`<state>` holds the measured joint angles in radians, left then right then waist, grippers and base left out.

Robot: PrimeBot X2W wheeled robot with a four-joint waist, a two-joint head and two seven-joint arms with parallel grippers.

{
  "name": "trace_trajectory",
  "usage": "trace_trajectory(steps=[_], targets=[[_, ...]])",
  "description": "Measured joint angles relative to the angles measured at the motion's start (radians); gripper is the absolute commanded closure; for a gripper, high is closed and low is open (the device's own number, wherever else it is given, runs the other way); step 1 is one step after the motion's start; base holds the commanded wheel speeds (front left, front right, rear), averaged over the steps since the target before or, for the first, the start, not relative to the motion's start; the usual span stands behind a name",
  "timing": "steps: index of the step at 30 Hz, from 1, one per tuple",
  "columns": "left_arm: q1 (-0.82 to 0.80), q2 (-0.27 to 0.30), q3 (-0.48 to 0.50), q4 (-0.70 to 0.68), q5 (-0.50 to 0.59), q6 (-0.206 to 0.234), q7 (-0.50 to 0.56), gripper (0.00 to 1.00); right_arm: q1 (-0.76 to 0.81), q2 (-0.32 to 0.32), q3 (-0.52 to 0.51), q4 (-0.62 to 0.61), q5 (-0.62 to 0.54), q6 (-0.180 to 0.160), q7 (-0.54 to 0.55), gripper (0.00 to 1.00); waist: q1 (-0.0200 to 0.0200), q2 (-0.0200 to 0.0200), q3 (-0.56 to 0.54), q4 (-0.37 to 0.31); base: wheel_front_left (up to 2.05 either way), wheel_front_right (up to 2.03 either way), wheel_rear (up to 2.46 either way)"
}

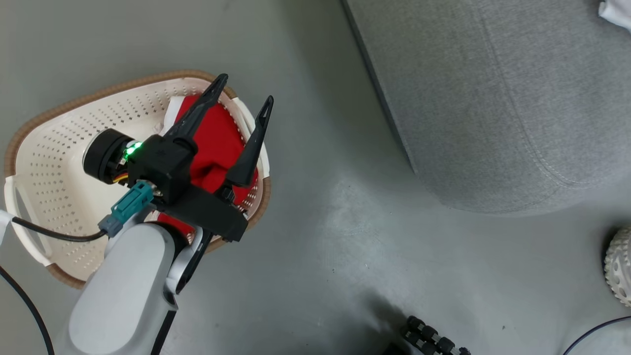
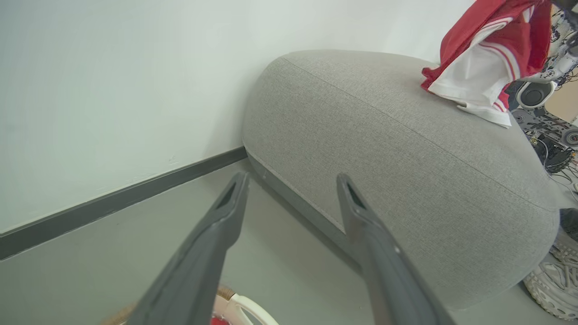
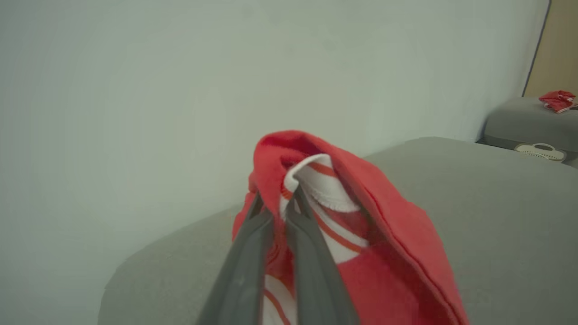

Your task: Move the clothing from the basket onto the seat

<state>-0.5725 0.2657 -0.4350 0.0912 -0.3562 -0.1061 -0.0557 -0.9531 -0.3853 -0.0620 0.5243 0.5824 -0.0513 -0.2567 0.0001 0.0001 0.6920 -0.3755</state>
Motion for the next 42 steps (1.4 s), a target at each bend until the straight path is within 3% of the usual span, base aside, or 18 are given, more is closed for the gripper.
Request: trace_trajectory(steps=[9,20,23,24,42], targets=[[-0.005,0.008,0.009,0.023,0.000,-0.001,-0.004,0.00,0.020,0.110,0.076,0.044,0.007,0.043,0.000,1.00,0.0000,0.0000,0.021,0.035,0.00,0.00,0.00],[-0.021,-0.010,-0.001,0.044,-0.002,-0.007,-0.026,0.00,0.075,0.162,0.094,0.142,0.007,0.071,0.000,1.00,-0.0002,-0.0001,0.018,0.050,0.00,0.00,0.00],[-0.025,-0.015,-0.003,0.058,-0.002,-0.008,-0.035,0.00,0.091,0.163,0.092,0.153,-0.008,0.070,0.000,0.13,-0.0002,0.0000,0.012,0.057,0.00,0.00,0.00],[-0.025,-0.013,-0.002,0.058,-0.003,-0.008,-0.036,0.00,0.093,0.165,0.092,0.154,-0.009,0.070,0.000,0.00,-0.0002,0.0000,0.009,0.058,0.00,0.00,0.00],[-0.024,-0.034,-0.015,0.120,-0.013,-0.009,-0.088,0.00,0.179,0.201,0.078,0.134,-0.074,0.085,0.000,0.00,-0.0002,-0.0001,-0.057,0.073,0.00,0.00,0.00]])
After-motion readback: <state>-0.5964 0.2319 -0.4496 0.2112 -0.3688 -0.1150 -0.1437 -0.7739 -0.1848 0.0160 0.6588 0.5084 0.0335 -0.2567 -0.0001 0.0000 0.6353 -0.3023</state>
